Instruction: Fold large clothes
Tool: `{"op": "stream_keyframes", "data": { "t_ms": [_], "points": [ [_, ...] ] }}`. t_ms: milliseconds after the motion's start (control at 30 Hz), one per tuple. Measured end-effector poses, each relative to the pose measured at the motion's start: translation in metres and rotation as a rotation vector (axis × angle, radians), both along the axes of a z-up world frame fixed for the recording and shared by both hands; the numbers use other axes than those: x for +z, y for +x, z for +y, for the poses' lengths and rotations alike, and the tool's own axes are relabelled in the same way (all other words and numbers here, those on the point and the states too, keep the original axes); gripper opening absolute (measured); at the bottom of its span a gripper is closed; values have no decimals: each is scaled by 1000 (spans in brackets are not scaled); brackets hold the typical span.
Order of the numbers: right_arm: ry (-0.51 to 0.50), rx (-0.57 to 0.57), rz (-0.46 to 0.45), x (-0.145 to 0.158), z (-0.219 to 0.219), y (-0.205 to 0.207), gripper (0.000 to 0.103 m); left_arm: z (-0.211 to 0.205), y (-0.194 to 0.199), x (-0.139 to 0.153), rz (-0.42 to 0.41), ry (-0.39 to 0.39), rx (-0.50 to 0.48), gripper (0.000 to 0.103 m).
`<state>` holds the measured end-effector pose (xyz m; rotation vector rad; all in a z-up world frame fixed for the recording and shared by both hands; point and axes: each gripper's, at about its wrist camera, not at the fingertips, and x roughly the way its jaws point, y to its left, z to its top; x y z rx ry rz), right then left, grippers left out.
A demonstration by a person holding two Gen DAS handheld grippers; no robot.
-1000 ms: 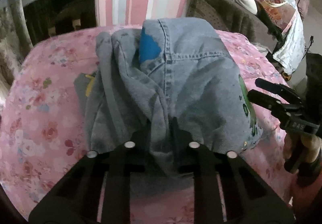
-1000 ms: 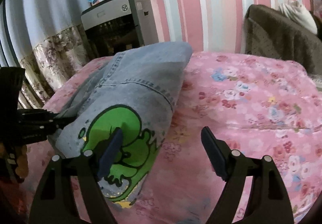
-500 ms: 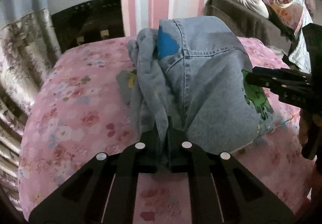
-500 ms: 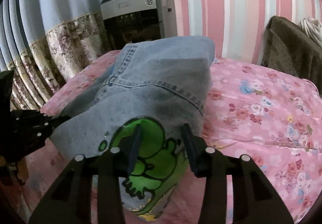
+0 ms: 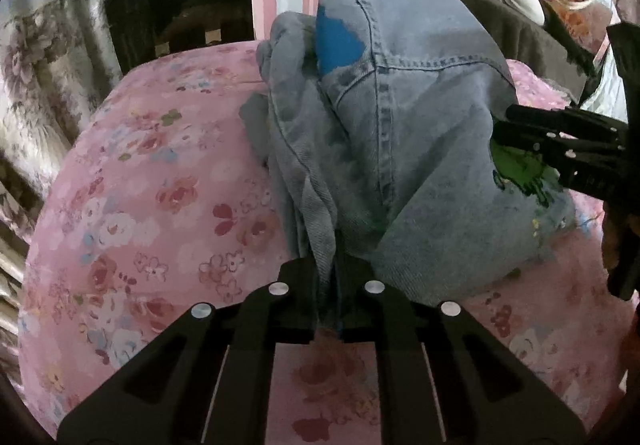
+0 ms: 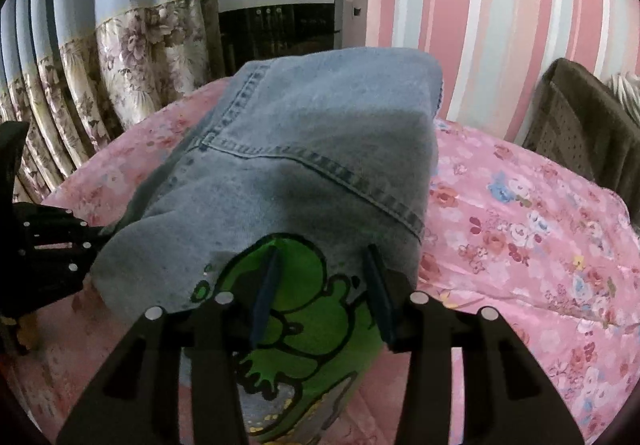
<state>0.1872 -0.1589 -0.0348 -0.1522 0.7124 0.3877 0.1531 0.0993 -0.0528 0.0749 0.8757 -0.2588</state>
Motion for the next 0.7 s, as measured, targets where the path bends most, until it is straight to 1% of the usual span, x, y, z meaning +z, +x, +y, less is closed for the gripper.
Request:
{"op": "stream_keyframes", "data": {
  "t_ms": [33, 67, 100, 133, 167, 200, 233, 300, 333, 367, 400, 433, 467, 533, 633, 700],
  "points": [
    [-1, 1, -9, 1, 0, -2, 45, 0, 0, 1, 0, 2, 4, 8],
    [2, -1, -15, 2, -1, -4, 52, 0, -1, 2, -3, 0, 9, 9],
    [21, -1, -18, 5, -4, -7, 58, 1, -1, 3, -5, -7, 14, 9],
    [35, -3, -24, 7, -6, -10, 61, 2, -2, 5, -5, -19, 18, 10],
    [42, -8, -34, 9, -7, -14, 61, 3, -3, 8, -10, -25, 22, 13],
    [32, -15, -44, 11, -8, -18, 61, 4, -4, 10, -18, -24, 34, 25],
    [13, -28, -55, 12, -8, -20, 61, 6, -5, 13, -32, -6, 58, 39],
    [-15, -53, -76, 15, -11, -27, 62, 10, -5, 19, -46, -3, 75, 50],
    [-14, -61, -78, 16, -13, -28, 63, 13, -4, 22, -44, -15, 80, 54],
    [-9, -74, -79, 16, -16, -30, 67, 15, -3, 24, -41, -22, 83, 56],
    [-1, -84, -76, 17, -19, -31, 71, 16, -2, 26, -39, -25, 84, 60],
    [11, -89, -73, 17, -22, -32, 75, 16, -1, 29, -44, -19, 84, 65],
    [19, -93, -70, 17, -24, -32, 77, 16, 1, 31, -50, -12, 85, 68],
    [33, -114, -56, 15, -29, -34, 78, 14, 3, 35, -62, 6, 82, 82],
    [52, -141, -35, 10, -33, -35, 80, 11, 8, 39, -67, 35, 64, 90],
    [72, -147, -29, 8, -35, -38, 80, 10, 11, 40, -68, 55, 58, 92]
  ]
}}
